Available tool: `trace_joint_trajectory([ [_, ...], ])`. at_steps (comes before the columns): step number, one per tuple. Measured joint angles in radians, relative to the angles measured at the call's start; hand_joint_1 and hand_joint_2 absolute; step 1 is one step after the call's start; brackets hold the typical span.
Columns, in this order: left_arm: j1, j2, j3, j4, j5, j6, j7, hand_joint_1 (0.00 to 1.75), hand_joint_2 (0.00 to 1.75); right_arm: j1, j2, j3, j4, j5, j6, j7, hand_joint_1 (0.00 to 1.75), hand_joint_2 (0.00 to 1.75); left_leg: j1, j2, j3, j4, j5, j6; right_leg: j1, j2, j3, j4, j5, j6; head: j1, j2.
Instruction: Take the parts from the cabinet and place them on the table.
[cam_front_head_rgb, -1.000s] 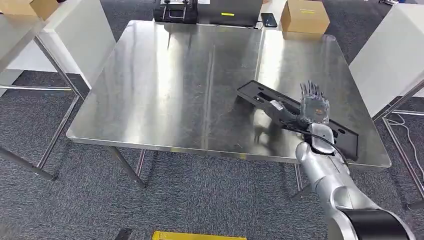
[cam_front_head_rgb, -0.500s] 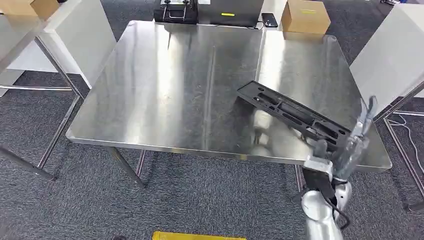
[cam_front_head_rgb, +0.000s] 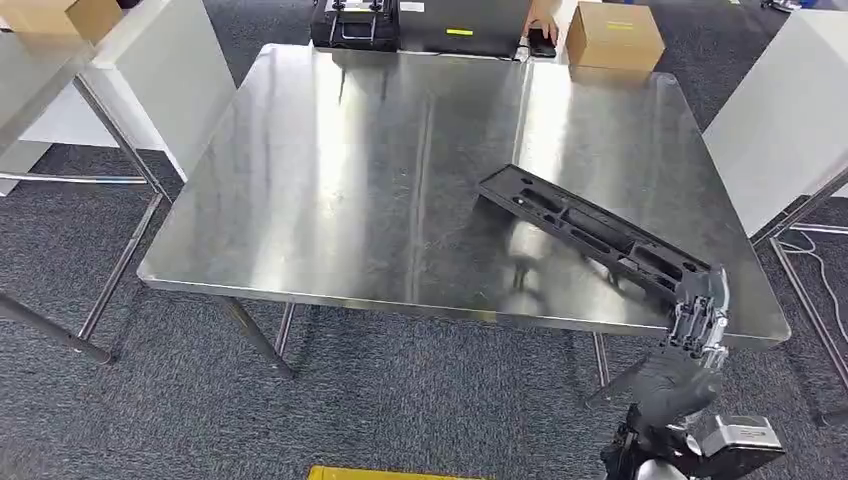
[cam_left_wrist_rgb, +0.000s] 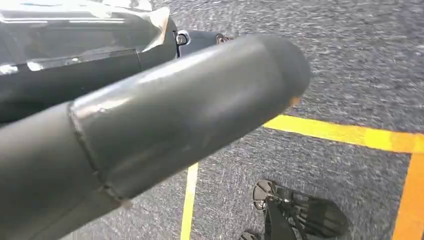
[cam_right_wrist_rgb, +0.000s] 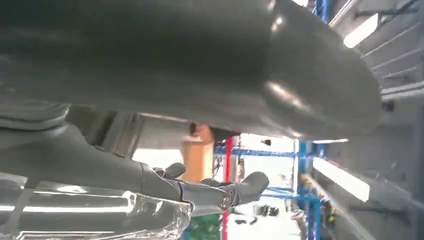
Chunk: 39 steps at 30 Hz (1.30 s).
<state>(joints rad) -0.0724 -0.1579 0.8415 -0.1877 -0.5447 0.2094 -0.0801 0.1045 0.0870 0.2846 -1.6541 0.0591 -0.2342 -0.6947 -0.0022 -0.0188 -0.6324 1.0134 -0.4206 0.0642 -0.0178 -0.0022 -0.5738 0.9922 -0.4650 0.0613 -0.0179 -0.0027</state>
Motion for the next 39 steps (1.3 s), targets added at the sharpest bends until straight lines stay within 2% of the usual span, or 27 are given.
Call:
trace_joint_trajectory([
  [1, 0.000, -0.003, 0.005, 0.000, 0.000, 0.000, 0.000, 0.00, 0.00, 0.002, 0.000, -0.003, 0.003, -0.001, 0.000, 0.000, 0.00, 0.00, -0.001, 0.004, 0.006, -0.004, 0.001, 0.002, -0.004, -0.001, -0.005, 0.026, -0.015, -0.002, 0.001, 0.000],
  [2, -0.001, -0.003, 0.007, 0.000, 0.000, 0.000, 0.000, 0.00, 0.00, 0.002, 0.001, -0.008, 0.006, -0.002, -0.001, 0.000, 0.00, 0.00, 0.000, 0.007, 0.008, -0.005, -0.001, 0.010, -0.003, 0.000, -0.031, 0.085, -0.052, -0.011, 0.003, 0.000],
  [4, -0.002, -0.006, 0.008, 0.000, 0.000, 0.000, 0.000, 0.00, 0.00, 0.004, 0.002, -0.014, 0.014, -0.003, -0.003, 0.000, 0.00, 0.00, -0.001, 0.008, 0.009, -0.004, -0.002, 0.012, -0.004, 0.000, -0.108, 0.243, -0.125, -0.021, 0.004, 0.000],
  [5, -0.001, -0.007, 0.011, 0.000, 0.000, 0.000, 0.000, 0.00, 0.00, 0.007, 0.002, -0.018, 0.019, -0.003, -0.004, 0.000, 0.00, 0.00, -0.003, 0.008, 0.009, -0.004, -0.002, 0.012, -0.002, 0.001, -0.139, 0.310, -0.146, -0.018, 0.004, 0.000],
  [6, -0.001, -0.008, 0.013, 0.000, 0.000, 0.000, 0.001, 0.00, 0.00, 0.009, 0.002, -0.020, 0.022, -0.005, -0.004, 0.000, 0.00, 0.00, -0.003, 0.007, 0.009, -0.004, -0.002, 0.011, -0.003, 0.001, -0.141, 0.321, -0.140, -0.012, 0.004, 0.000],
  [7, -0.001, -0.008, 0.014, 0.000, 0.000, 0.000, 0.002, 0.00, 0.00, 0.009, 0.002, -0.022, 0.025, -0.005, -0.004, 0.000, 0.00, 0.00, -0.003, 0.007, 0.009, -0.004, -0.003, 0.010, -0.003, 0.001, -0.122, 0.285, -0.121, -0.005, 0.004, 0.000],
  [9, -0.001, -0.011, 0.014, 0.000, 0.000, 0.000, 0.002, 0.00, 0.00, 0.008, 0.002, -0.024, 0.028, -0.005, -0.004, 0.000, 0.00, 0.00, -0.003, 0.006, 0.011, -0.003, -0.003, 0.005, -0.006, 0.000, -0.021, 0.103, -0.057, 0.010, 0.004, 0.000],
  [10, -0.001, -0.011, 0.015, 0.000, 0.000, 0.000, 0.002, 0.00, 0.00, 0.008, 0.002, -0.025, 0.029, -0.005, -0.004, 0.000, 0.00, 0.00, -0.003, 0.005, 0.013, -0.002, -0.004, 0.000, -0.009, -0.001, 0.030, 0.017, -0.044, 0.008, 0.006, 0.000],
  [11, -0.001, -0.012, 0.016, 0.000, 0.000, 0.000, 0.002, 0.00, 0.00, 0.009, 0.003, -0.025, 0.030, -0.005, -0.004, 0.000, 0.00, 0.00, -0.007, 0.004, 0.013, -0.002, -0.006, -0.010, 0.000, 0.001, 0.042, 0.021, -0.022, -0.001, 0.004, 0.000],
  [13, -0.001, -0.013, 0.018, 0.000, 0.000, 0.000, 0.002, 0.00, 0.00, 0.009, 0.005, -0.025, 0.032, -0.005, -0.005, -0.001, 0.00, 0.00, -0.007, 0.004, 0.021, 0.005, -0.004, -0.025, 0.003, 0.004, 0.031, 0.014, -0.025, -0.019, 0.004, 0.000],
  [14, -0.001, -0.014, 0.018, 0.000, 0.000, 0.000, 0.003, 0.00, 0.00, 0.009, 0.004, -0.026, 0.035, -0.001, -0.012, -0.001, 0.00, 0.00, -0.007, 0.004, 0.023, 0.001, -0.001, -0.029, 0.005, 0.004, 0.035, 0.013, -0.024, -0.022, 0.003, 0.000],
  [15, -0.001, -0.014, 0.019, 0.000, -0.003, 0.002, 0.008, 0.00, 0.00, 0.006, 0.004, -0.026, 0.036, 0.003, -0.019, -0.001, 0.00, 0.00, -0.007, 0.003, 0.021, 0.003, -0.001, -0.034, -0.006, 0.003, 0.036, 0.006, -0.018, -0.030, 0.003, 0.000],
  [16, -0.001, -0.010, 0.019, 0.000, -0.007, 0.006, 0.015, 0.00, 0.00, 0.002, 0.005, -0.026, 0.044, 0.002, -0.026, -0.001, 0.00, 0.00, -0.001, 0.004, 0.014, 0.017, -0.021, -0.039, -0.013, 0.002, 0.037, 0.006, -0.013, -0.036, 0.003, 0.000],
  [17, 0.000, -0.011, 0.021, 0.000, -0.007, 0.009, 0.021, 0.00, 0.00, -0.002, 0.003, -0.026, 0.053, -0.008, -0.026, 0.000, 0.00, 0.00, -0.001, 0.007, 0.001, 0.056, -0.062, -0.046, -0.014, 0.001, 0.034, 0.006, -0.008, -0.050, -0.001, 0.000],
  [19, 0.000, -0.013, 0.026, 0.000, 0.004, 0.009, 0.021, 0.00, 0.00, -0.015, 0.000, -0.021, 0.074, -0.020, -0.032, -0.001, 0.00, 0.00, 0.006, 0.011, -0.055, 0.211, -0.158, -0.059, -0.009, 0.000, 0.027, 0.006, -0.004, -0.057, -0.002, 0.000],
  [21, 0.000, -0.014, 0.036, 0.000, 0.015, 0.005, 0.010, 0.00, 0.00, -0.039, -0.005, -0.009, 0.108, -0.032, -0.037, -0.001, 0.00, 0.00, 0.010, 0.011, -0.085, 0.307, -0.190, -0.065, -0.005, -0.001, 0.018, 0.008, 0.002, -0.060, -0.003, 0.000],
  [23, 0.000, -0.015, 0.043, 0.000, 0.023, 0.000, -0.005, 0.00, 0.00, -0.066, -0.013, 0.011, 0.150, -0.033, -0.056, 0.000, 0.00, 0.00, 0.012, 0.012, -0.027, 0.230, -0.137, -0.064, -0.004, -0.001, 0.012, 0.010, 0.006, -0.056, -0.003, 0.000],
  [25, -0.002, -0.018, 0.056, 0.000, 0.027, 0.001, -0.011, 0.00, 0.00, -0.107, -0.025, 0.040, 0.206, -0.033, -0.087, 0.000, 0.00, 0.00, 0.012, 0.015, 0.090, 0.048, -0.076, -0.055, -0.004, 0.000, 0.010, 0.013, 0.009, -0.051, -0.004, 0.000],
  [26, -0.006, -0.020, 0.061, 0.000, 0.034, 0.003, -0.013, 0.00, 0.00, -0.128, -0.030, 0.055, 0.229, -0.031, -0.103, 0.000, 0.00, 0.00, 0.009, 0.015, 0.120, -0.005, -0.092, -0.049, 0.000, 0.000, 0.007, 0.014, 0.012, -0.046, -0.003, 0.000],
  [27, -0.006, -0.023, 0.065, 0.000, 0.039, 0.010, -0.014, 0.00, 0.00, -0.152, -0.038, 0.078, 0.263, -0.025, -0.115, 0.000, 0.00, 0.00, 0.004, 0.014, 0.112, 0.003, -0.072, -0.043, 0.001, 0.000, 0.006, 0.012, 0.017, -0.038, 0.001, 0.000],
  [29, -0.007, -0.031, 0.081, 0.000, 0.054, 0.021, -0.015, 0.00, 0.00, -0.204, -0.047, 0.133, 0.352, -0.009, -0.123, 0.000, 0.00, 0.00, -0.001, 0.014, 0.107, 0.000, -0.073, -0.037, -0.001, 0.000, 0.003, 0.011, 0.026, -0.025, -0.002, 0.000],
  [31, -0.007, -0.040, 0.093, 0.000, 0.060, 0.024, -0.013, 0.00, 0.00, -0.221, -0.053, 0.177, 0.402, 0.003, -0.134, 0.000, 0.00, 0.00, 0.012, 0.016, 0.101, -0.021, -0.048, -0.014, 0.007, -0.002, -0.005, 0.016, 0.024, -0.013, -0.001, 0.000],
  [33, -0.008, -0.043, 0.107, 0.000, 0.066, 0.029, -0.013, 0.00, 0.00, -0.232, -0.057, 0.205, 0.437, 0.006, -0.141, 0.000, 0.00, 0.00, 0.008, 0.014, 0.079, -0.024, -0.031, 0.000, 0.003, 0.001, -0.051, 0.106, -0.056, -0.028, 0.008, 0.000],
  [34, -0.007, -0.047, 0.111, 0.000, 0.066, 0.026, -0.013, 0.00, 0.00, -0.236, -0.064, 0.215, 0.452, 0.005, -0.143, 0.000, 0.00, 0.00, 0.005, 0.014, 0.068, -0.024, -0.024, -0.001, 0.004, 0.001, -0.077, 0.181, -0.100, -0.034, 0.009, 0.000],
  [36, -0.006, -0.049, 0.116, 0.000, 0.067, 0.023, -0.014, 0.00, 0.00, -0.245, -0.074, 0.231, 0.480, 0.003, -0.153, 0.000, 0.00, 0.00, 0.004, 0.014, 0.046, -0.022, -0.009, 0.000, 0.002, 0.001, -0.108, 0.297, -0.147, -0.031, 0.010, 0.000],
  [37, -0.006, -0.051, 0.119, 0.000, 0.066, 0.022, -0.013, 0.00, 0.00, -0.246, -0.075, 0.236, 0.488, 0.003, -0.157, 0.000, 0.00, 0.00, 0.004, 0.014, 0.037, -0.022, -0.001, -0.001, 0.002, 0.001, -0.095, 0.297, -0.141, -0.023, 0.010, 0.000],
  [39, -0.006, -0.053, 0.120, 0.000, 0.053, 0.017, -0.006, 0.00, 0.00, -0.245, -0.072, 0.236, 0.500, 0.022, -0.165, 0.004, 0.00, 0.00, 0.004, 0.015, 0.021, -0.021, 0.012, -0.007, 0.002, 0.001, 0.000, 0.168, -0.089, -0.004, 0.011, 0.000],
])
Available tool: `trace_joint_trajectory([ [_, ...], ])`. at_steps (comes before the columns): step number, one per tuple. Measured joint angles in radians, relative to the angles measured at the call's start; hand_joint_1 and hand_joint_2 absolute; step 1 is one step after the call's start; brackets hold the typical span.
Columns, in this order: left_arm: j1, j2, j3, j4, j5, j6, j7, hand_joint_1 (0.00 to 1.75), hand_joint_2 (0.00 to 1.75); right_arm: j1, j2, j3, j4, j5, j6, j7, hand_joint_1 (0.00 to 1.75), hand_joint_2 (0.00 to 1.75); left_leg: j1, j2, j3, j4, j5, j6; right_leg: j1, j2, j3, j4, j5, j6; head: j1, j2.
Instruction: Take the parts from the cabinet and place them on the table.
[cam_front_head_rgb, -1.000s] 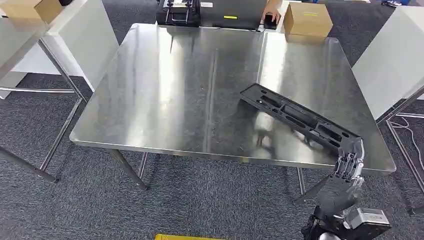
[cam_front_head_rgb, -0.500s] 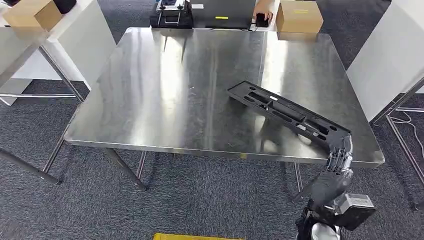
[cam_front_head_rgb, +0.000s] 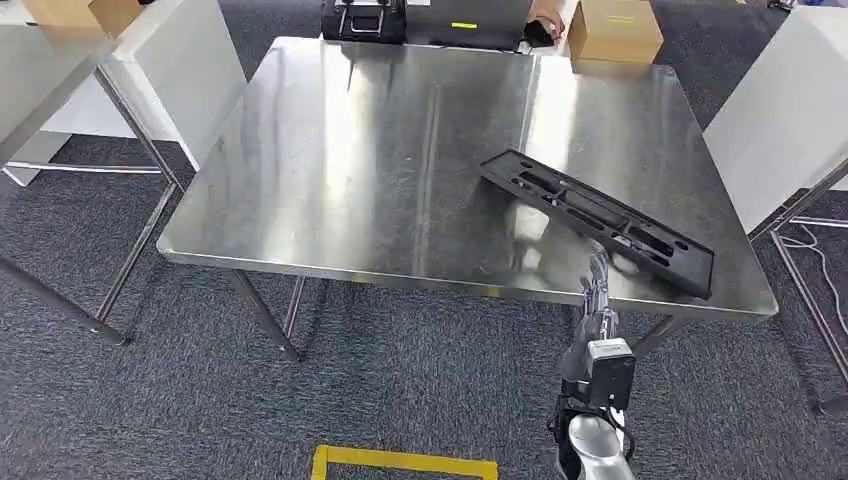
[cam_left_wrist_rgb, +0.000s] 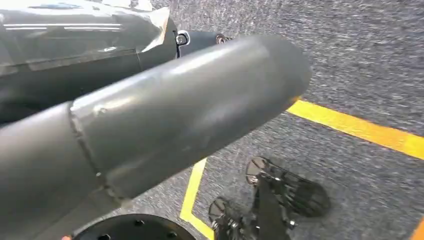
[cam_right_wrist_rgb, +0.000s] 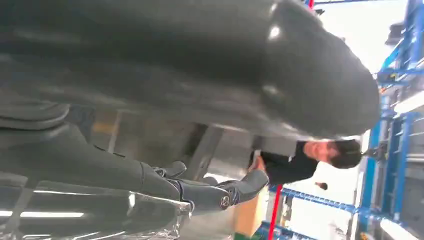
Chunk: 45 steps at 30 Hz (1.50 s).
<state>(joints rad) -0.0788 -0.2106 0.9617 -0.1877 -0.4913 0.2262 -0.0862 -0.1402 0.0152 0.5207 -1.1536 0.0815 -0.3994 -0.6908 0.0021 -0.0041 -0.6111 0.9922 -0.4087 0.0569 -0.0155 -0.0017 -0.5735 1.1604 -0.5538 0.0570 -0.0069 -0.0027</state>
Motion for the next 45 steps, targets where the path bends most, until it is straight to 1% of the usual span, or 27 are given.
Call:
trace_joint_trajectory([
  [2, -0.001, -0.002, 0.000, 0.000, -0.015, -0.002, 0.008, 0.00, 0.00, 0.011, 0.007, -0.001, 0.003, 0.032, -0.003, 0.017, 0.00, 0.00, -0.001, 0.000, -0.008, 0.002, 0.010, -0.010, -0.002, 0.000, 0.113, -0.175, 0.018, -0.002, 0.001, 0.000],
  [3, -0.001, -0.002, 0.000, 0.000, -0.024, -0.002, 0.013, 0.00, 0.00, 0.022, 0.012, -0.004, 0.004, 0.040, -0.003, 0.019, 0.00, 0.00, -0.006, 0.000, -0.013, 0.005, 0.016, -0.016, 0.009, 0.003, 0.126, -0.193, 0.024, -0.010, 0.000, 0.000],
  [6, 0.000, -0.002, -0.001, 0.000, -0.046, -0.002, 0.022, 0.00, 0.00, 0.071, 0.023, -0.028, 0.003, 0.056, -0.006, 0.021, 0.00, 0.00, -0.001, -0.004, -0.013, 0.003, 0.033, -0.033, 0.012, 0.003, 0.100, -0.187, 0.033, -0.025, -0.001, 0.000],
  [7, 0.003, 0.001, -0.001, 0.000, -0.052, -0.002, 0.023, 0.00, 0.00, 0.083, 0.026, -0.039, 0.000, 0.071, -0.013, 0.022, 0.00, 0.00, 0.002, -0.005, -0.019, 0.008, 0.028, -0.040, -0.007, 0.000, 0.098, -0.193, 0.044, -0.040, 0.001, 0.000],
  [9, 0.005, 0.006, -0.001, 0.000, -0.054, -0.003, 0.022, 0.00, 0.00, 0.115, 0.030, -0.062, -0.029, 0.121, -0.033, 0.025, 0.00, 0.00, 0.007, 0.000, -0.046, 0.085, -0.079, -0.049, -0.004, -0.003, 0.083, -0.192, 0.062, -0.066, -0.005, 0.000],
  [11, 0.005, 0.007, -0.001, 0.000, -0.053, -0.002, 0.016, 0.00, 0.00, 0.148, 0.032, -0.089, -0.088, 0.184, -0.035, 0.029, 0.00, 0.00, 0.010, 0.000, -0.086, 0.237, -0.183, -0.059, 0.000, -0.005, 0.065, -0.189, 0.080, -0.070, -0.004, 0.000],
  [12, 0.005, 0.008, -0.001, 0.000, -0.051, -0.002, 0.014, 0.00, 0.00, 0.164, 0.036, -0.101, -0.120, 0.201, -0.029, 0.032, 0.00, 0.00, 0.011, 0.000, -0.095, 0.295, -0.199, -0.063, 0.000, -0.005, 0.052, -0.186, 0.087, -0.067, -0.005, 0.000],
  [14, 0.005, 0.009, -0.001, 0.000, -0.045, -0.002, 0.012, 0.00, 0.00, 0.191, 0.043, -0.129, -0.189, 0.225, -0.006, 0.040, 0.00, 0.00, 0.012, 0.001, -0.056, 0.290, -0.162, -0.063, 0.000, -0.005, 0.026, -0.176, 0.099, -0.062, -0.005, 0.000],
  [16, 0.005, 0.008, -0.001, 0.000, -0.039, -0.002, 0.010, 0.00, 0.00, 0.214, 0.051, -0.149, -0.260, 0.245, 0.016, 0.041, 0.00, 0.00, 0.014, 0.001, 0.056, 0.138, -0.103, -0.056, 0.000, -0.005, 0.008, -0.166, 0.106, -0.055, -0.005, 0.000],
  [17, 0.004, 0.008, -0.001, 0.000, -0.037, -0.002, 0.008, 0.00, 0.00, 0.222, 0.056, -0.155, -0.291, 0.250, 0.023, 0.042, 0.00, 0.00, 0.013, 0.000, 0.116, 0.053, -0.103, -0.049, 0.000, -0.004, 0.005, -0.161, 0.110, -0.051, -0.005, 0.000],
  [18, 0.003, 0.008, 0.000, 0.000, -0.034, -0.002, 0.007, 0.00, 0.00, 0.229, 0.060, -0.160, -0.316, 0.253, 0.026, 0.042, 0.00, 0.00, 0.008, -0.002, 0.144, 0.001, -0.122, -0.044, 0.007, -0.004, -0.003, -0.159, 0.116, -0.046, -0.004, 0.000],
  [21, 0.004, 0.007, 0.000, 0.000, -0.032, -0.002, 0.005, 0.00, 0.00, 0.241, 0.068, -0.171, -0.362, 0.254, 0.031, 0.045, 0.00, 0.00, -0.003, -0.003, 0.129, 0.005, -0.108, -0.026, 0.001, -0.005, -0.005, -0.165, 0.138, -0.021, -0.003, 0.000],
  [22, 0.004, 0.005, 0.000, 0.000, -0.032, -0.002, 0.005, 0.00, 0.00, 0.247, 0.069, -0.175, -0.372, 0.254, 0.031, 0.046, 0.00, 0.00, 0.001, 0.000, 0.119, -0.005, -0.093, -0.015, 0.011, -0.005, -0.017, -0.166, 0.144, -0.012, -0.003, 0.000],
  [23, 0.001, 0.004, 0.000, 0.000, -0.032, -0.003, 0.005, 0.00, 0.00, 0.250, 0.068, -0.179, -0.380, 0.255, 0.032, 0.047, 0.00, 0.00, 0.005, 0.007, 0.109, -0.010, -0.077, -0.010, 0.003, -0.002, -0.023, -0.146, 0.118, -0.015, -0.003, 0.000],
  [25, 0.001, 0.004, 0.001, 0.000, -0.032, -0.005, 0.005, 0.00, 0.00, 0.254, 0.069, -0.185, -0.390, 0.259, 0.039, 0.047, 0.00, 0.00, 0.004, 0.009, 0.079, -0.011, -0.058, 0.005, 0.003, -0.001, -0.068, -0.042, 0.012, -0.035, 0.005, 0.000],
  [27, 0.001, 0.002, 0.002, 0.000, -0.032, -0.005, 0.005, 0.00, 0.00, 0.257, 0.069, -0.192, -0.391, 0.265, 0.062, 0.051, 0.00, 0.00, 0.003, 0.013, 0.044, -0.010, -0.031, 0.004, 0.002, 0.000, -0.095, 0.102, -0.064, -0.036, 0.005, 0.000],
  [29, 0.001, -0.002, 0.002, 0.000, -0.033, -0.008, 0.003, 0.00, 0.00, 0.258, 0.069, -0.203, -0.387, 0.268, 0.107, 0.079, 0.00, 0.00, 0.003, 0.015, 0.015, -0.008, -0.006, 0.000, 0.000, 0.000, -0.070, 0.136, -0.028, -0.010, 0.006, 0.000],
  [31, 0.001, -0.005, 0.002, 0.000, -0.044, -0.016, 0.001, 0.00, 0.00, 0.241, 0.073, -0.222, -0.342, 0.262, 0.170, 0.147, 0.00, 0.00, 0.004, 0.016, -0.017, -0.007, 0.019, -0.008, -0.003, 0.000, 0.019, 0.035, 0.043, 0.014, 0.006, 0.000],
  [33, 0.000, -0.005, 0.002, 0.000, -0.059, -0.021, 0.001, 0.00, 0.00, 0.179, 0.075, -0.249, -0.202, 0.346, 0.158, 0.280, 0.00, 0.00, 0.001, 0.016, -0.031, -0.004, 0.038, -0.020, -0.002, 0.001, 0.150, -0.145, 0.021, 0.003, 0.008, 0.000],
  [34, 0.000, -0.006, 0.002, 0.000, -0.069, -0.021, 0.001, 0.00, 0.00, 0.114, 0.076, -0.271, -0.048, 0.410, 0.127, 0.388, 0.00, 0.00, -0.001, 0.021, -0.033, -0.002, 0.051, -0.027, 0.007, 0.005, 0.183, -0.228, -0.002, -0.010, 0.003, 0.000],
  [37, -0.004, -0.006, 0.001, 0.000, -0.089, -0.016, -0.001, 0.00, 0.00, 0.033, 0.078, -0.359, 0.352, 0.448, 0.053, 0.614, 0.00, 0.00, 0.004, 0.012, -0.036, -0.014, 0.085, -0.043, 0.007, -0.010, 0.163, -0.225, 0.008, -0.034, 0.002, 0.000],
  [38, 0.001, -0.005, 0.001, 0.000, -0.094, -0.012, -0.001, 0.00, 0.00, 0.029, 0.077, -0.384, 0.454, 0.455, 0.041, 0.657, 0.00, 0.00, 0.011, 0.004, -0.049, -0.003, 0.062, -0.048, -0.006, -0.021, 0.159, -0.224, 0.020, -0.047, 0.003, 0.000],
  [40, 0.010, -0.004, 0.001, 0.000, -0.099, 0.000, 0.008, 0.00, 0.00, 0.028, 0.080, -0.407, 0.571, 0.460, 0.032, 0.738, 0.00, 0.00, 0.013, 0.006, -0.066, 0.068, -0.048, -0.053, -0.002, -0.021, 0.137, -0.223, 0.039, -0.068, -0.002, 0.000],
  [41, 0.012, -0.003, 0.001, 0.000, -0.109, 0.015, 0.024, 0.00, 0.00, 0.039, 0.084, -0.425, 0.658, 0.456, 0.031, 0.841, 0.00, 0.00, 0.013, 0.004, -0.088, 0.175, -0.136, -0.059, 0.002, -0.022, 0.119, -0.223, 0.054, -0.068, -0.005, 0.000],
  [42, 0.012, -0.002, 0.000, 0.000, -0.115, 0.027, 0.040, 0.00, 0.00, 0.053, 0.089, -0.441, 0.715, 0.462, 0.031, 0.934, 0.00, 0.00, 0.013, 0.004, -0.100, 0.249, -0.171, -0.062, 0.004, -0.024, 0.109, -0.221, 0.062, -0.068, -0.005, 0.000],
  [43, 0.012, -0.001, 0.000, 0.000, -0.117, 0.037, 0.052, 0.00, 0.00, 0.073, 0.092, -0.451, 0.760, 0.478, 0.033, 1.016, 0.00, 0.00, 0.013, 0.004, -0.103, 0.307, -0.172, -0.064, 0.006, -0.031, 0.101, -0.216, 0.070, -0.067, -0.003, 0.000],
  [45, 0.017, 0.002, 0.000, 0.000, -0.114, 0.052, 0.064, 0.00, 0.00, 0.107, 0.101, -0.454, 0.819, 0.490, 0.025, 1.064, 0.00, 0.00, 0.014, 0.005, -0.056, 0.294, -0.107, -0.061, 0.006, -0.033, 0.064, -0.197, 0.080, -0.063, -0.005, 0.000],
])
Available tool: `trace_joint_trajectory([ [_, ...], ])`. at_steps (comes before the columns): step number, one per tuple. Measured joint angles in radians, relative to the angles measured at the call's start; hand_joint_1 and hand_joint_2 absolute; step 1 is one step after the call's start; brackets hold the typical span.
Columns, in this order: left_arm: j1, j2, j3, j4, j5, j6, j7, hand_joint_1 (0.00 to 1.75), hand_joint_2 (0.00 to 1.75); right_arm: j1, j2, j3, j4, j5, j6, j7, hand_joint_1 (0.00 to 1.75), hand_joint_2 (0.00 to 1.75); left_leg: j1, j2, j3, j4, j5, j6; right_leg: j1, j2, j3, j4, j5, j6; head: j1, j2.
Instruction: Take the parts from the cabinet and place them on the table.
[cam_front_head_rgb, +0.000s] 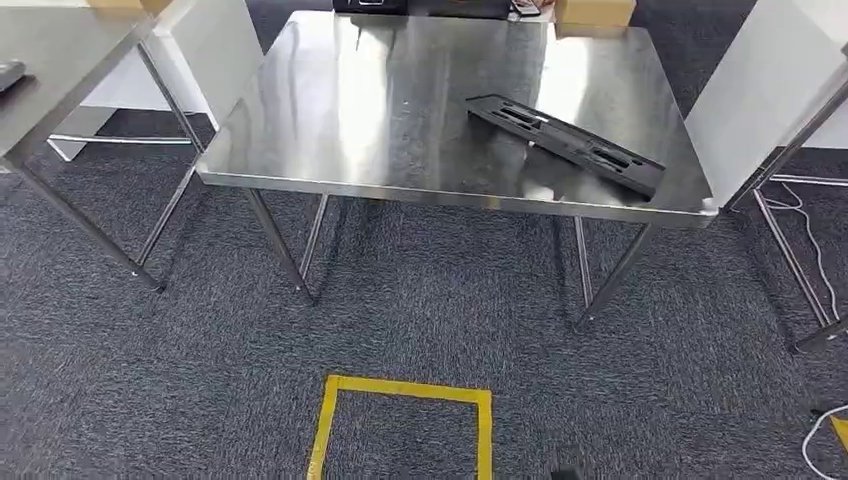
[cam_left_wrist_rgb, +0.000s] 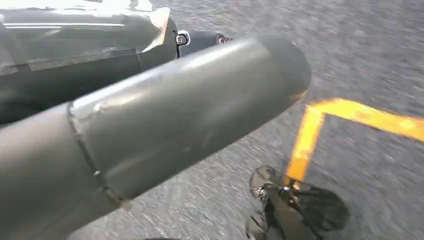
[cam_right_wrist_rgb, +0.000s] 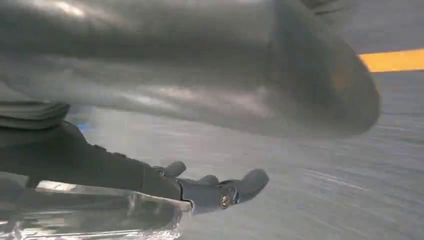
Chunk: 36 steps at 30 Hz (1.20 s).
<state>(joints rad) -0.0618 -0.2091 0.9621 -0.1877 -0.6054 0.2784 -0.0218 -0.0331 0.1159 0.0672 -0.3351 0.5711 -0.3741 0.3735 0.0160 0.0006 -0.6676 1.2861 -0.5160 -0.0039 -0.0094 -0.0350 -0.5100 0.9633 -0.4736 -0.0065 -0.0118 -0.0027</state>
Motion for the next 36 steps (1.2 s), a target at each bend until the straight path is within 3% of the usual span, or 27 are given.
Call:
trace_joint_trajectory([
  [1, 0.002, 0.002, 0.000, 0.000, 0.002, 0.006, 0.002, 0.00, 0.00, 0.004, 0.007, -0.003, 0.020, -0.011, -0.019, 0.000, 0.00, 0.00, 0.000, 0.000, 0.056, -0.069, 0.029, 0.005, 0.000, 0.005, -0.019, 0.012, 0.005, 0.003, 0.000, 0.000],
  [2, 0.002, 0.003, 0.000, 0.000, 0.002, 0.010, 0.007, 0.00, 0.00, 0.004, 0.014, -0.013, 0.038, -0.005, -0.043, -0.005, 0.00, 0.00, -0.001, -0.003, 0.124, -0.161, 0.034, 0.012, 0.000, 0.011, -0.031, 0.023, 0.009, 0.004, -0.001, 0.000],
  [4, 0.000, 0.005, 0.000, 0.000, -0.005, 0.018, 0.023, 0.00, 0.00, 0.003, 0.020, -0.010, 0.063, 0.056, -0.066, -0.039, 0.00, 0.00, -0.007, -0.006, 0.191, -0.273, -0.002, 0.023, 0.007, 0.014, -0.044, 0.034, 0.016, 0.014, 0.002, 0.000],
  [5, 0.000, 0.005, 0.000, 0.000, -0.011, 0.017, 0.028, 0.00, 0.00, -0.002, 0.019, -0.003, 0.072, 0.078, -0.069, -0.067, 0.00, 0.00, -0.012, -0.005, 0.184, -0.273, -0.002, 0.025, 0.004, 0.014, -0.049, 0.034, 0.027, 0.027, 0.000, 0.000],
  [7, 0.000, 0.006, 0.000, 0.000, -0.014, 0.010, 0.028, 0.00, 0.00, -0.013, 0.018, 0.003, 0.086, 0.084, -0.068, -0.106, 0.00, 0.00, -0.015, -0.004, 0.181, -0.290, -0.001, 0.029, 0.002, 0.014, -0.059, 0.033, 0.043, 0.040, 0.000, 0.000],
  [8, 0.001, 0.005, 0.000, 0.000, -0.018, 0.004, 0.025, 0.00, 0.00, -0.018, 0.017, 0.003, 0.094, 0.084, -0.066, -0.124, 0.00, 0.00, -0.003, -0.001, 0.166, -0.304, 0.015, 0.046, 0.013, 0.015, -0.069, 0.040, 0.042, 0.048, 0.003, 0.000],
  [9, -0.001, 0.005, -0.001, 0.000, -0.023, -0.002, 0.018, 0.00, 0.00, -0.025, 0.016, 0.003, 0.099, 0.085, -0.065, -0.140, 0.00, 0.00, -0.007, 0.000, 0.155, -0.306, 0.029, 0.051, 0.005, 0.022, -0.087, 0.061, 0.007, 0.044, 0.001, 0.000],
  [11, 0.000, 0.005, -0.001, 0.000, -0.026, -0.010, 0.009, 0.00, 0.00, -0.040, 0.016, 0.004, 0.104, 0.089, -0.063, -0.158, 0.00, 0.00, -0.009, 0.002, 0.124, -0.306, 0.054, 0.064, 0.004, 0.026, -0.120, 0.179, -0.104, 0.024, 0.012, 0.000],
  [12, -0.001, 0.005, -0.001, 0.000, -0.030, -0.016, 0.002, 0.00, 0.00, -0.051, 0.017, 0.005, 0.107, 0.094, -0.063, -0.164, 0.00, 0.00, -0.010, 0.004, 0.108, -0.306, 0.066, 0.066, 0.001, 0.028, -0.135, 0.246, -0.143, 0.021, 0.011, 0.000],
  [13, -0.002, 0.005, -0.002, 0.000, -0.032, -0.019, -0.004, 0.00, 0.00, -0.061, 0.018, 0.006, 0.109, 0.099, -0.063, -0.172, 0.00, 0.00, -0.011, 0.007, 0.091, -0.304, 0.079, 0.065, -0.001, 0.028, -0.139, 0.299, -0.157, 0.026, 0.012, 0.000],
  [15, -0.003, 0.005, -0.003, 0.000, -0.034, -0.026, -0.019, 0.00, 0.00, -0.087, 0.022, 0.010, 0.112, 0.107, -0.063, -0.185, 0.00, 0.00, -0.011, 0.013, 0.053, -0.304, 0.108, 0.061, -0.006, 0.028, -0.102, 0.312, -0.106, 0.057, 0.013, 0.000],
  [16, -0.004, 0.003, -0.003, 0.000, -0.034, -0.027, -0.025, 0.00, 0.00, -0.098, 0.023, 0.010, 0.112, 0.110, -0.063, -0.190, 0.00, 0.00, -0.011, 0.014, 0.040, -0.303, 0.123, 0.057, -0.008, 0.028, -0.058, 0.266, -0.066, 0.073, 0.013, 0.000],
  [17, -0.004, 0.002, -0.003, 0.000, -0.034, -0.027, -0.027, 0.00, 0.00, -0.108, 0.024, 0.011, 0.112, 0.111, -0.063, -0.190, 0.00, 0.00, -0.010, 0.013, 0.023, -0.301, 0.137, 0.052, -0.011, 0.028, -0.001, 0.194, -0.045, 0.079, 0.013, 0.000],
  [18, -0.006, 0.002, -0.003, 0.000, -0.035, -0.027, -0.028, 0.00, 0.00, -0.116, 0.027, 0.012, 0.112, 0.112, -0.063, -0.191, 0.00, 0.00, -0.011, 0.013, 0.012, -0.297, 0.151, 0.047, -0.014, 0.029, 0.068, 0.101, -0.053, 0.072, 0.014, 0.000],
  [19, -0.006, 0.002, -0.003, 0.000, -0.035, -0.028, -0.029, 0.00, 0.00, -0.122, 0.029, 0.013, 0.112, 0.114, -0.063, -0.192, 0.00, 0.00, -0.016, 0.013, 0.002, -0.293, 0.161, 0.040, -0.003, 0.032, 0.144, -0.020, -0.093, 0.059, 0.014, 0.000],
  [20, -0.006, 0.002, -0.004, 0.000, -0.036, -0.029, -0.030, 0.00, 0.00, -0.126, 0.031, 0.015, 0.112, 0.114, -0.063, -0.194, 0.00, 0.00, -0.016, 0.014, 0.001, -0.294, 0.175, 0.034, -0.004, 0.034, 0.141, -0.049, -0.109, 0.049, 0.010, 0.000],
  [22, -0.006, 0.002, -0.008, 0.000, -0.037, -0.029, -0.032, 0.00, 0.00, -0.128, 0.034, 0.017, 0.114, 0.114, -0.063, -0.196, 0.00, 0.00, -0.011, 0.014, 0.001, -0.308, 0.200, 0.020, 0.005, 0.034, 0.126, -0.033, -0.099, 0.039, 0.010, 0.000],
  [23, -0.003, 0.002, -0.008, 0.000, -0.038, -0.030, -0.032, 0.00, 0.00, -0.126, 0.035, 0.017, 0.116, 0.114, -0.063, -0.196, 0.00, 0.00, -0.008, 0.012, -0.004, -0.307, 0.205, 0.013, -0.009, 0.032, 0.113, -0.037, -0.083, 0.025, 0.011, 0.000],
  [24, -0.002, 0.003, -0.009, 0.000, -0.039, -0.032, -0.033, 0.00, 0.00, -0.127, 0.036, 0.017, 0.117, 0.114, -0.063, -0.200, 0.00, 0.00, -0.003, 0.007, -0.015, -0.288, 0.156, 0.007, -0.015, 0.026, 0.106, -0.035, -0.071, 0.017, 0.008, 0.000],
  [25, -0.001, 0.004, -0.010, 0.000, -0.041, -0.037, -0.038, 0.00, 0.00, -0.127, 0.037, 0.018, 0.117, 0.119, -0.063, -0.209, 0.00, 0.00, -0.001, 0.007, -0.026, -0.243, 0.081, 0.003, -0.014, 0.026, 0.093, -0.035, -0.058, 0.001, 0.007, 0.000],
  [27, -0.002, 0.003, -0.014, 0.000, -0.046, -0.046, -0.056, 0.00, 0.00, -0.129, 0.043, 0.027, 0.118, 0.139, -0.063, -0.222, 0.00, 0.00, 0.000, 0.003, -0.050, -0.092, -0.043, -0.007, -0.011, 0.023, 0.065, -0.034, -0.032, -0.001, 0.002, 0.000],
  [28, -0.003, 0.003, -0.016, 0.000, -0.050, -0.049, -0.064, 0.00, 0.00, -0.131, 0.044, 0.034, 0.118, 0.152, -0.063, -0.222, 0.00, 0.00, 0.002, 0.001, -0.055, -0.025, -0.064, -0.013, -0.010, 0.021, 0.050, -0.031, -0.020, 0.000, 0.001, 0.000],
  [30, -0.006, 0.004, -0.017, 0.000, -0.053, -0.050, -0.077, 0.00, 0.00, -0.136, 0.048, 0.045, 0.119, 0.171, -0.068, -0.205, 0.00, 0.00, 0.008, 0.002, -0.025, 0.006, -0.016, -0.018, -0.011, 0.019, 0.015, -0.013, -0.002, 0.007, 0.000, 0.000],
  [32, -0.007, 0.004, -0.017, 0.000, -0.051, -0.047, -0.080, 0.00, 0.00, -0.128, 0.052, 0.047, 0.120, 0.155, -0.088, -0.176, 0.00, 0.00, 0.016, 0.002, 0.071, -0.103, 0.040, -0.021, -0.016, 0.019, -0.020, 0.012, 0.005, 0.018, 0.001, 0.000],
  [33, -0.008, 0.004, -0.016, 0.000, -0.051, -0.042, -0.079, 0.00, 0.00, -0.121, 0.052, 0.037, 0.120, 0.122, -0.094, -0.169, 0.00, 0.00, 0.020, 0.000, 0.137, -0.192, 0.031, -0.024, -0.015, 0.019, -0.033, 0.028, 0.007, 0.022, -0.001, 0.000],
  [34, -0.009, 0.002, -0.016, 0.000, -0.052, -0.035, -0.070, 0.00, 0.00, -0.110, 0.050, 0.019, 0.121, 0.081, -0.099, -0.166, 0.00, 0.00, 0.013, -0.008, 0.176, -0.257, -0.001, -0.022, -0.010, 0.017, -0.051, 0.040, 0.011, 0.029, -0.003, 0.000],
  [36, -0.008, 0.002, -0.017, 0.000, -0.054, -0.024, -0.050, 0.00, 0.00, -0.086, 0.048, -0.018, 0.123, 0.041, -0.104, -0.173, 0.00, 0.00, 0.009, -0.010, 0.165, -0.272, -0.010, -0.008, -0.009, 0.016, -0.060, 0.042, 0.024, 0.048, -0.002, 0.000],
])
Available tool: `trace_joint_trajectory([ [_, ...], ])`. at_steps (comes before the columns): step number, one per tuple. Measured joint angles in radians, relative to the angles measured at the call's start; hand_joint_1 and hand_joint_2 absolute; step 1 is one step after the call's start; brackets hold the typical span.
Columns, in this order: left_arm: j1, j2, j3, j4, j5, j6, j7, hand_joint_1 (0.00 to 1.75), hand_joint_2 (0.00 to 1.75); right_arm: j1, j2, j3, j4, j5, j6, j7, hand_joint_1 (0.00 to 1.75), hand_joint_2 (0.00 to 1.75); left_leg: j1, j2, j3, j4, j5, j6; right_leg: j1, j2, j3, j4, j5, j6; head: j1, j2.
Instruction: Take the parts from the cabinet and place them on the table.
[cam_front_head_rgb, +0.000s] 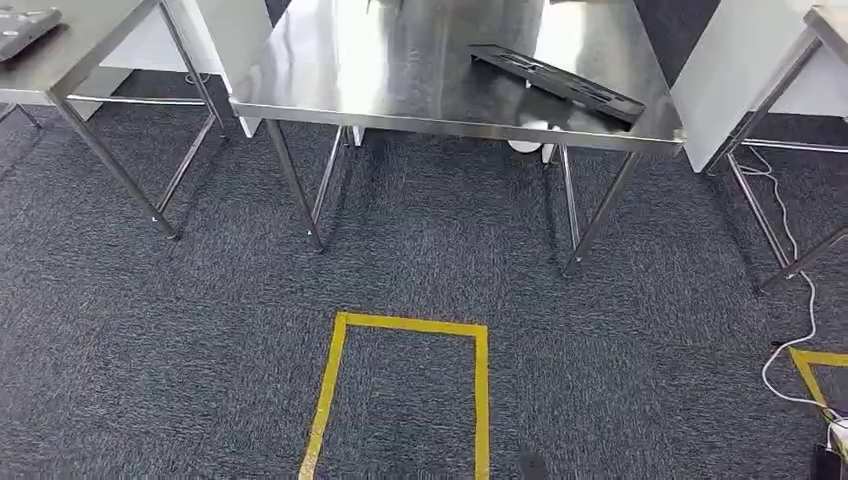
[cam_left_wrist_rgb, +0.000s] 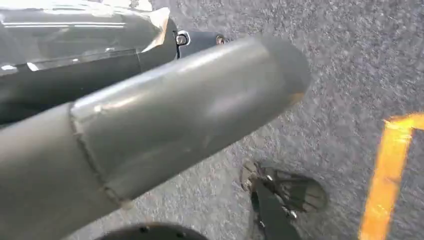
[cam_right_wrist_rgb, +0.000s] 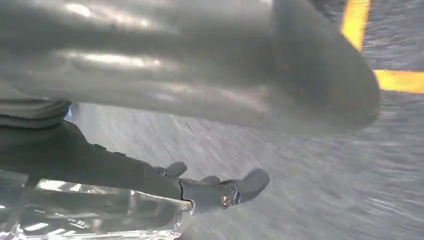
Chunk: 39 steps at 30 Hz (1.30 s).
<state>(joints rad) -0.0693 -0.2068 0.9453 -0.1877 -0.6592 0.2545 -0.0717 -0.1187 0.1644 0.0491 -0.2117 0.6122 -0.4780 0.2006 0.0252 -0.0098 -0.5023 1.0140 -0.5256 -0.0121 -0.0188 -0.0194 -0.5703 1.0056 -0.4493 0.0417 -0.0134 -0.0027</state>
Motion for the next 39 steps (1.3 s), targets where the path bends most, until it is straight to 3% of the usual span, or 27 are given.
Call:
trace_joint_trajectory([
  [2, 0.002, 0.000, 0.000, 0.000, -0.001, 0.011, 0.030, 0.00, 0.00, 0.028, -0.007, -0.027, 0.006, 0.006, -0.003, 0.001, 0.00, 0.00, -0.006, 0.002, -0.023, -0.005, 0.015, 0.026, 0.006, 0.001, -0.014, -0.002, 0.018, 0.020, 0.002, 0.000],
  [3, 0.003, -0.003, 0.001, 0.000, -0.002, 0.015, 0.045, 0.00, 0.00, 0.038, -0.013, -0.030, 0.010, 0.007, -0.004, 0.000, 0.00, 0.00, -0.004, 0.010, -0.034, -0.007, 0.029, 0.044, -0.004, 0.003, -0.025, 0.012, 0.000, 0.019, 0.001, 0.000],
  [4, 0.003, -0.003, 0.001, 0.000, -0.009, 0.018, 0.056, 0.00, 0.00, 0.045, -0.016, -0.033, 0.011, 0.001, -0.006, -0.003, 0.00, 0.00, -0.007, 0.009, -0.045, -0.007, 0.038, 0.055, -0.002, 0.005, -0.048, 0.046, -0.046, 0.008, 0.003, 0.000],
  [6, 0.003, -0.003, 0.000, 0.000, -0.032, 0.019, 0.081, 0.00, 0.00, 0.047, -0.018, -0.053, 0.013, -0.016, -0.015, -0.029, 0.00, 0.00, -0.013, 0.013, -0.078, -0.006, 0.065, 0.062, -0.001, 0.009, -0.093, 0.195, -0.161, -0.009, 0.008, 0.000],
  [7, 0.002, -0.003, -0.001, 0.000, -0.041, 0.017, 0.082, 0.00, 0.00, 0.044, -0.018, -0.059, 0.013, -0.017, -0.016, -0.038, 0.00, 0.00, -0.016, 0.015, -0.094, -0.006, 0.077, 0.064, 0.000, 0.011, -0.106, 0.263, -0.187, -0.008, 0.007, 0.000],
  [8, 0.002, -0.004, -0.001, 0.000, -0.047, 0.014, 0.081, 0.00, 0.00, 0.042, -0.018, -0.064, 0.013, -0.016, -0.016, -0.047, 0.00, 0.00, -0.019, 0.018, -0.111, -0.005, 0.092, 0.064, 0.002, 0.013, -0.103, 0.307, -0.186, 0.000, 0.008, 0.000],
  [10, 0.002, -0.002, -0.003, 0.000, -0.054, 0.003, 0.059, 0.00, 0.00, 0.033, -0.018, -0.066, 0.013, -0.004, -0.014, -0.048, 0.00, 0.00, -0.023, 0.020, -0.143, -0.005, 0.117, 0.063, 0.007, 0.014, -0.045, 0.273, -0.128, 0.019, 0.009, 0.000],
  [11, 0.001, 0.002, -0.005, 0.000, -0.057, -0.003, 0.042, 0.00, 0.00, 0.027, -0.018, -0.067, 0.013, -0.001, -0.013, -0.048, 0.00, 0.00, -0.025, 0.020, -0.159, -0.005, 0.131, 0.061, 0.009, 0.014, 0.015, 0.202, -0.096, 0.022, 0.008, 0.000],
  [13, -0.002, 0.006, -0.013, -0.001, -0.064, -0.014, 0.021, 0.00, 0.00, 0.012, -0.015, -0.075, 0.011, -0.008, -0.010, -0.053, 0.00, 0.00, -0.027, 0.019, -0.173, -0.003, 0.153, 0.053, 0.018, 0.015, 0.160, 0.008, -0.115, -0.003, 0.008, 0.000],
  [14, -0.002, 0.009, -0.018, -0.002, -0.072, -0.016, 0.013, 0.00, 0.00, 0.005, -0.012, -0.078, 0.011, -0.008, -0.010, -0.058, 0.00, 0.00, -0.029, 0.022, -0.176, -0.002, 0.163, 0.048, 0.025, 0.015, 0.200, -0.082, -0.139, -0.011, 0.008, 0.000],
  [16, -0.003, 0.016, -0.029, -0.002, -0.085, -0.026, 0.006, 0.00, 0.00, 0.002, -0.005, -0.080, 0.011, -0.007, -0.002, -0.067, 0.00, 0.00, -0.023, 0.024, -0.177, -0.018, 0.192, 0.038, 0.029, 0.018, 0.179, -0.070, -0.128, -0.014, 0.010, 0.000],
  [17, -0.003, 0.018, -0.031, -0.002, -0.086, -0.032, 0.006, 0.00, 0.00, 0.004, -0.004, -0.081, 0.011, -0.007, 0.003, -0.068, 0.00, 0.00, -0.025, 0.023, -0.178, -0.024, 0.206, 0.031, 0.028, 0.017, 0.169, -0.072, -0.114, -0.023, 0.006, 0.000],
  [18, -0.002, 0.022, -0.033, -0.002, -0.086, -0.035, 0.006, 0.00, 0.00, 0.006, 0.003, -0.082, 0.013, -0.007, 0.011, -0.065, 0.00, 0.00, -0.019, 0.021, -0.188, -0.023, 0.197, 0.024, 0.002, 0.014, 0.163, -0.078, -0.098, -0.036, 0.010, 0.000],
  [19, -0.001, 0.023, -0.034, -0.002, -0.086, -0.035, 0.007, 0.00, 0.00, 0.006, 0.006, -0.083, 0.014, -0.008, 0.016, -0.060, 0.00, 0.00, -0.020, 0.017, -0.202, 0.008, 0.136, 0.020, 0.007, 0.013, 0.149, -0.075, -0.085, -0.048, 0.008, 0.000],
  [21, -0.001, 0.021, -0.034, -0.001, -0.085, -0.035, 0.012, 0.00, 0.00, 0.018, 0.013, -0.085, 0.014, -0.013, 0.019, -0.055, 0.00, 0.00, -0.015, 0.012, -0.229, 0.156, 0.000, 0.008, 0.009, 0.006, 0.126, -0.072, -0.065, -0.056, 0.000, 0.000],
  [22, -0.001, 0.021, -0.035, -0.001, -0.085, -0.034, 0.014, 0.00, 0.00, 0.021, 0.015, -0.088, 0.014, -0.014, 0.020, -0.055, 0.00, 0.00, -0.013, 0.012, -0.242, 0.235, -0.037, 0.003, 0.009, 0.003, 0.114, -0.069, -0.057, -0.055, -0.001, 0.000],
  [23, -0.001, 0.021, -0.036, -0.001, -0.085, -0.034, 0.014, 0.00, 0.00, 0.022, 0.015, -0.090, 0.014, -0.016, 0.020, -0.055, 0.00, 0.00, -0.012, 0.012, -0.248, 0.295, -0.045, -0.001, 0.009, 0.002, 0.106, -0.063, -0.049, -0.054, 0.000, 0.000],
  [25, -0.001, 0.021, -0.040, -0.001, -0.084, -0.033, 0.016, 0.00, 0.00, 0.022, 0.014, -0.096, 0.014, -0.017, 0.021, -0.055, 0.00, 0.00, -0.004, 0.012, -0.204, 0.288, 0.011, -0.006, 0.006, 0.002, 0.070, -0.044, -0.037, -0.043, -0.001, 0.000],
  [27, -0.002, 0.021, -0.043, -0.001, -0.084, -0.032, 0.030, 0.00, 0.00, 0.023, 0.015, -0.099, 0.014, -0.016, 0.021, -0.054, 0.00, 0.00, 0.003, 0.012, -0.076, 0.122, 0.058, -0.010, 0.002, 0.003, 0.043, -0.018, -0.034, -0.038, -0.001, 0.000],
  [28, -0.004, 0.019, -0.043, 0.000, -0.085, -0.030, 0.042, 0.00, 0.00, 0.022, 0.014, -0.100, 0.014, -0.013, 0.021, -0.053, 0.00, 0.00, 0.003, 0.008, -0.029, 0.052, 0.024, -0.013, 0.005, 0.002, 0.027, -0.006, -0.034, -0.036, -0.002, 0.000],
  [29, -0.005, 0.017, -0.044, 0.000, -0.086, -0.027, 0.053, 0.00, 0.00, 0.020, 0.013, -0.100, 0.014, -0.008, 0.020, -0.051, 0.00, 0.00, -0.004, 0.001, -0.018, 0.025, 0.022, -0.008, 0.012, 0.002, 0.019, 0.006, -0.030, -0.030, -0.001, 0.000],
  [32, -0.004, 0.016, -0.044, 0.000, -0.091, -0.020, 0.083, 0.00, 0.00, 0.022, 0.008, -0.101, 0.014, -0.005, 0.017, -0.050, 0.00, 0.00, -0.011, 0.004, -0.030, 0.017, 0.023, 0.000, 0.012, 0.004, 0.008, 0.005, -0.011, -0.001, 0.001, 0.000],
  [33, -0.004, 0.014, -0.044, 0.000, -0.092, -0.018, 0.088, 0.00, 0.00, 0.024, 0.004, -0.103, 0.014, -0.005, 0.017, -0.050, 0.00, 0.00, -0.001, 0.007, -0.035, 0.001, 0.032, 0.017, 0.016, 0.005, -0.006, 0.012, -0.017, 0.003, 0.001, 0.000],
  [35, -0.006, 0.013, -0.043, 0.000, -0.092, -0.014, 0.091, 0.00, 0.00, 0.026, 0.002, -0.104, 0.014, -0.002, 0.017, -0.055, 0.00, 0.00, -0.007, 0.008, -0.062, -0.002, 0.052, 0.048, 0.009, 0.012, -0.044, 0.087, -0.101, -0.010, 0.010, 0.000],
  [37, -0.005, 0.011, -0.043, 0.000, -0.092, -0.014, 0.092, 0.00, 0.00, 0.027, 0.002, -0.104, 0.014, 0.000, 0.017, -0.059, 0.00, 0.00, -0.012, 0.011, -0.088, -0.001, 0.072, 0.057, 0.008, 0.014, -0.079, 0.228, -0.190, -0.015, 0.009, 0.000],
  [38, -0.005, 0.011, -0.043, 0.000, -0.092, -0.014, 0.092, 0.00, 0.00, 0.027, 0.002, -0.104, 0.014, 0.002, 0.017, -0.061, 0.00, 0.00, -0.013, 0.013, -0.101, -0.001, 0.083, 0.058, 0.008, 0.014, -0.085, 0.286, -0.203, -0.009, 0.010, 0.000],
  [39, -0.005, 0.011, -0.043, 0.000, -0.092, -0.014, 0.092, 0.00, 0.00, 0.027, 0.002, -0.104, 0.014, 0.002, 0.017, -0.062, 0.00, 0.00, -0.014, 0.015, -0.113, -0.001, 0.094, 0.058, 0.009, 0.015, -0.076, 0.310, -0.188, 0.000, 0.010, 0.000],
])
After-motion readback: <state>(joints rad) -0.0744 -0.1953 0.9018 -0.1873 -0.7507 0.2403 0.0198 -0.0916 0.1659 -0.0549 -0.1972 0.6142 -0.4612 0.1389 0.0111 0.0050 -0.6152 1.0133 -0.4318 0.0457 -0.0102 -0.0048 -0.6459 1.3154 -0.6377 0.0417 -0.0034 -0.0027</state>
